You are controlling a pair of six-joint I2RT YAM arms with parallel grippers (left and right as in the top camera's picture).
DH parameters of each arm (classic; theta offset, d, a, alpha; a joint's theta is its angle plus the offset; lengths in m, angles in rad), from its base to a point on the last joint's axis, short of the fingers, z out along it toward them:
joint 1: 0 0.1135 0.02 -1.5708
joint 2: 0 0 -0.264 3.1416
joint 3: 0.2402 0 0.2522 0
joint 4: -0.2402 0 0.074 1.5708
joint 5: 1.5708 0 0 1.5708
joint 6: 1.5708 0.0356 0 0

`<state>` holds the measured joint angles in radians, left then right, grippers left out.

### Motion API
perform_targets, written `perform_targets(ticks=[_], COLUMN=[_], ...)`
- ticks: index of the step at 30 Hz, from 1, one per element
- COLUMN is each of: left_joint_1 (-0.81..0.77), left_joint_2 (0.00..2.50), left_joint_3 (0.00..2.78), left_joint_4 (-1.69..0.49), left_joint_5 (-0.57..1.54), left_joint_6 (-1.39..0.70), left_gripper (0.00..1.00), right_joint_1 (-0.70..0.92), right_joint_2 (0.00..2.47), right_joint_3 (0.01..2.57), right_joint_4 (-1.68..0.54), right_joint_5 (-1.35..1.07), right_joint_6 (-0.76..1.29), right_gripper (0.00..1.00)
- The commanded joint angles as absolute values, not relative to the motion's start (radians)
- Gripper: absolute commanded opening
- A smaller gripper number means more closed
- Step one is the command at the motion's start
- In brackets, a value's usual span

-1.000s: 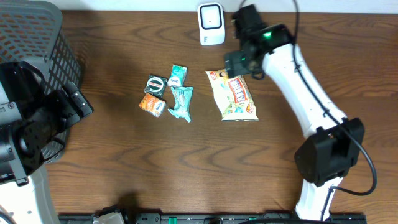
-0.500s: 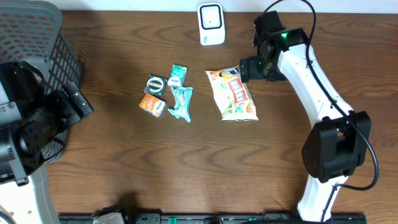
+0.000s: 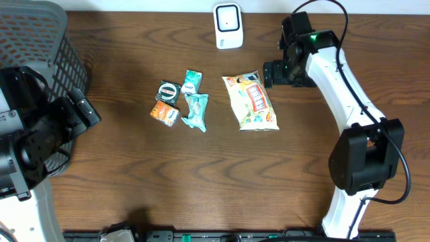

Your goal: Scan the item barcode

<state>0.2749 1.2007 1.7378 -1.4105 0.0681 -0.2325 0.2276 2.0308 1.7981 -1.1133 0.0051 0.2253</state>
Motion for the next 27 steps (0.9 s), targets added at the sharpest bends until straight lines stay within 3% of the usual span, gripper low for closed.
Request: perform_targets(ticks=[1, 12, 23, 27], left_joint_1=[0.280, 0.280, 0.280, 0.280], left_joint_2=[1.201, 1.201, 1.201, 1.201], left_joint_3=[1.729, 1.729, 1.729, 1.729], left_joint_4=[-1.413, -1.413, -1.413, -1.413], left_joint_5=[0.059, 0.059, 0.059, 0.059], left_joint_6=[-0.234, -0.234, -0.234, -0.234], left_gripper=[0.98, 0.98, 0.98, 0.98], right_joint_1=[0.224, 0.242, 0.348, 0.392], right_joint_2=[2.043, 2.049, 2.050, 2.052], right_joint_3=[1.789, 1.645, 1.442, 1.388], right_joint_4=[-1.103, -0.959, -0.731, -0.664], right_joint_5=[-0.061, -0.194, -0.184, -0.092], right_joint_6=[0.187, 0.159, 0.159, 0.171], right_gripper=[0.98, 0.90, 0.89, 0.82])
